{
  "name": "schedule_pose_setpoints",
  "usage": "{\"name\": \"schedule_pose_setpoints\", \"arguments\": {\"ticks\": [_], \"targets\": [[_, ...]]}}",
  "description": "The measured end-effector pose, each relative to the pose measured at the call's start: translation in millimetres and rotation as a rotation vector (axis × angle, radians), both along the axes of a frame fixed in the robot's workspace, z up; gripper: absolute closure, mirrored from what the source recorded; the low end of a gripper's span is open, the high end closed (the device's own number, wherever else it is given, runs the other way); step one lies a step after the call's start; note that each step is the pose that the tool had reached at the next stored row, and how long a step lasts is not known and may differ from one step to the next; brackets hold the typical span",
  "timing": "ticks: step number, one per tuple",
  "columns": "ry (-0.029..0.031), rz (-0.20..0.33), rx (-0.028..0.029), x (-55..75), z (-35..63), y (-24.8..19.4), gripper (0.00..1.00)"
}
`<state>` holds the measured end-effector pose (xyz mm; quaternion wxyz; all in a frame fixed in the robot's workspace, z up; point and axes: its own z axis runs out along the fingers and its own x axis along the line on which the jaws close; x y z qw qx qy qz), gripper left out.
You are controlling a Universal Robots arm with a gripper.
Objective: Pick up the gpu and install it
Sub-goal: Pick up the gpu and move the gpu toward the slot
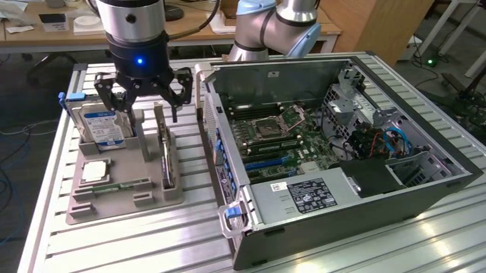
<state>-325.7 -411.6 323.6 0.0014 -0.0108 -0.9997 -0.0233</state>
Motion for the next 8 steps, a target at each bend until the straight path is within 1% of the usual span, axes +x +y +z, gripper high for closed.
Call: {"name": "schedule_pose_setpoints", "arguments": {"ticks": [8], "targets": [[0.0016, 0.0, 0.0001, 0.1, -10.9, 0.0, 0.24]]}}
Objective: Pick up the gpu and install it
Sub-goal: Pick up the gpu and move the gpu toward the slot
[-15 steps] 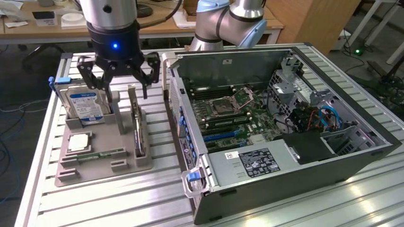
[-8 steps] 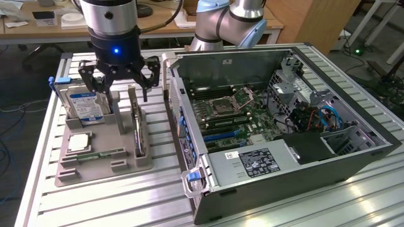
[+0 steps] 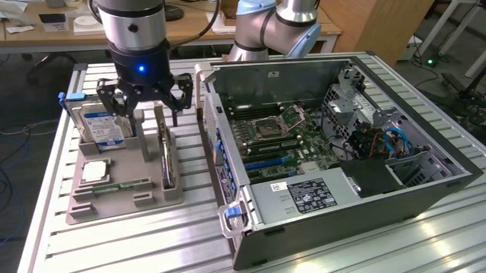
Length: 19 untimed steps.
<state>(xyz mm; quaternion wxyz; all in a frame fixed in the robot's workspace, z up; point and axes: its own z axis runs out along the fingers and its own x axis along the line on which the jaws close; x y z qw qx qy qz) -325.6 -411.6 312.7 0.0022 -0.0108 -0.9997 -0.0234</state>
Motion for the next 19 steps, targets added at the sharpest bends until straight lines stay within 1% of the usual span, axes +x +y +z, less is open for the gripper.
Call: {"name": "schedule_pose_setpoints", "arguments": {"ticks": [9, 19], "targets": [[0.0009, 0.0, 0.0, 0.0, -11.9, 0.0, 0.24], [0.0014, 0.0, 0.0001, 0.0, -22.7, 0.0, 0.24]]}}
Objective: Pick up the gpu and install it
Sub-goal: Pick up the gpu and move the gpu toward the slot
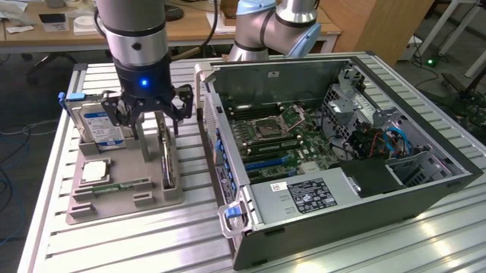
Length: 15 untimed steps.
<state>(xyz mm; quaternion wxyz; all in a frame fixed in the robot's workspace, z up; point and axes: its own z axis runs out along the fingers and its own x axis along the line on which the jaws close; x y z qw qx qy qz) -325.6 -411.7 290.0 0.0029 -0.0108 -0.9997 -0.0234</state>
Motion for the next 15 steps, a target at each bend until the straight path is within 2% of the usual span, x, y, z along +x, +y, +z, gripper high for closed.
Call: {"name": "schedule_pose_setpoints", "arguments": {"ticks": [10, 15], "targets": [[0.0004, 0.0, 0.0, 0.1, -8.0, 0.0, 0.24], [0.0004, 0.0, -0.0001, 0.0, -8.2, 0.0, 0.24]]}}
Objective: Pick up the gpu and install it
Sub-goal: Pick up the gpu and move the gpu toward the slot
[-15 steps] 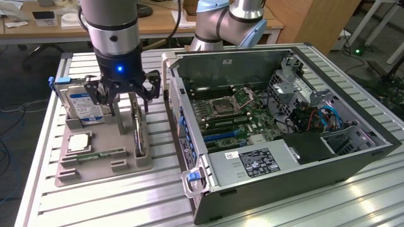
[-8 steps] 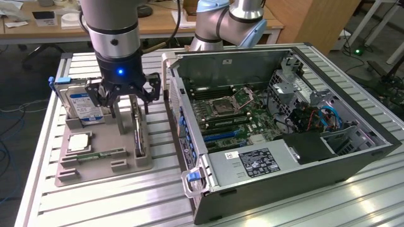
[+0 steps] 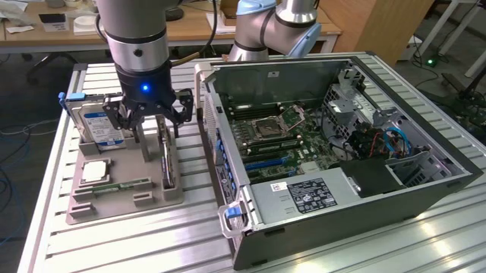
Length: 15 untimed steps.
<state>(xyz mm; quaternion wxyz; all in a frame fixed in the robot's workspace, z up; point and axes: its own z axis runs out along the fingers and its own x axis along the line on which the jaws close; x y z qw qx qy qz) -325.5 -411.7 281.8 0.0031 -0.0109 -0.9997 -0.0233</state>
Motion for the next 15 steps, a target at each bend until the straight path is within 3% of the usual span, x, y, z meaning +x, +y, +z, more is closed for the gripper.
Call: {"name": "schedule_pose_setpoints", "arguments": {"ticks": [15], "targets": [[0.0023, 0.0, 0.0001, 7.8, -2.1, 0.0, 0.24]]}}
